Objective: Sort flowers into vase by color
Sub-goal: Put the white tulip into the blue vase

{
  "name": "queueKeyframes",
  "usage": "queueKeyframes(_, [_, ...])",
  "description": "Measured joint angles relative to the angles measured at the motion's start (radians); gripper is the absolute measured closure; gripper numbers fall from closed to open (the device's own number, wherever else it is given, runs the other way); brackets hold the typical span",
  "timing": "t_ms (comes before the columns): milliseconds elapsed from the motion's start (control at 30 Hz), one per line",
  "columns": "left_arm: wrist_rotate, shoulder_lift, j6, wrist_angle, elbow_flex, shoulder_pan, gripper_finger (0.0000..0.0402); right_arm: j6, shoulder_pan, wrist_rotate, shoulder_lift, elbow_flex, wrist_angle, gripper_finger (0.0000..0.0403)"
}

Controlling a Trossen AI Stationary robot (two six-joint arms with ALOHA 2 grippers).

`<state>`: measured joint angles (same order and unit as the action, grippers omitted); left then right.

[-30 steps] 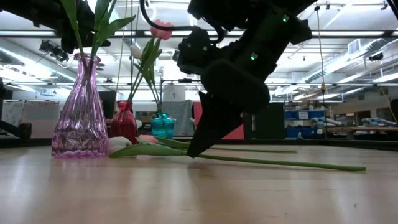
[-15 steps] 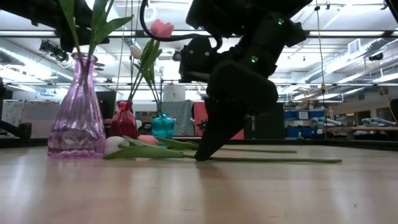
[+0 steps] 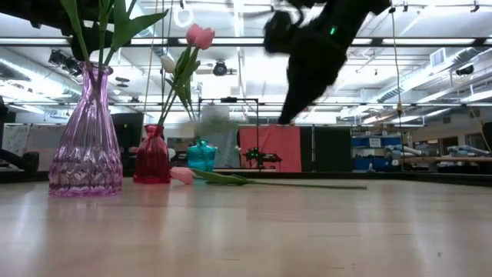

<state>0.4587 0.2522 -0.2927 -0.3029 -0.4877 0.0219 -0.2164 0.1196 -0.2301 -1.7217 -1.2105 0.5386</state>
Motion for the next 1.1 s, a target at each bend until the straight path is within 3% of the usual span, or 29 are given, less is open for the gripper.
queueKeyframes(333, [0.0,0.0,-0.056,-0.024,0.0,0.0,0.0149,0.037,-0.059,-0.01,0.301,0.305,-0.383,0.0396])
queueKeyframes(567, [0.001,0.001,-0.06,-0.024,0.0,0.0,0.0149,0.002,-0.191,-0.013,0.398,0.458,-0.609,0.0398])
queueKeyframes(833, [0.005,0.003,-0.081,-0.024,0.0,0.0,0.0149,0.033,-0.408,0.115,0.237,0.403,-0.805,0.0399])
queueKeyframes(967, [0.02,0.003,-0.078,-0.025,0.0,0.0,0.0149,0.043,-0.485,0.235,0.109,0.343,-1.13,0.0399])
queueKeyframes(1100, [0.034,0.003,-0.077,-0.025,0.0,0.0,0.0149,-0.056,-0.537,0.281,-0.037,0.282,-1.542,0.0399])
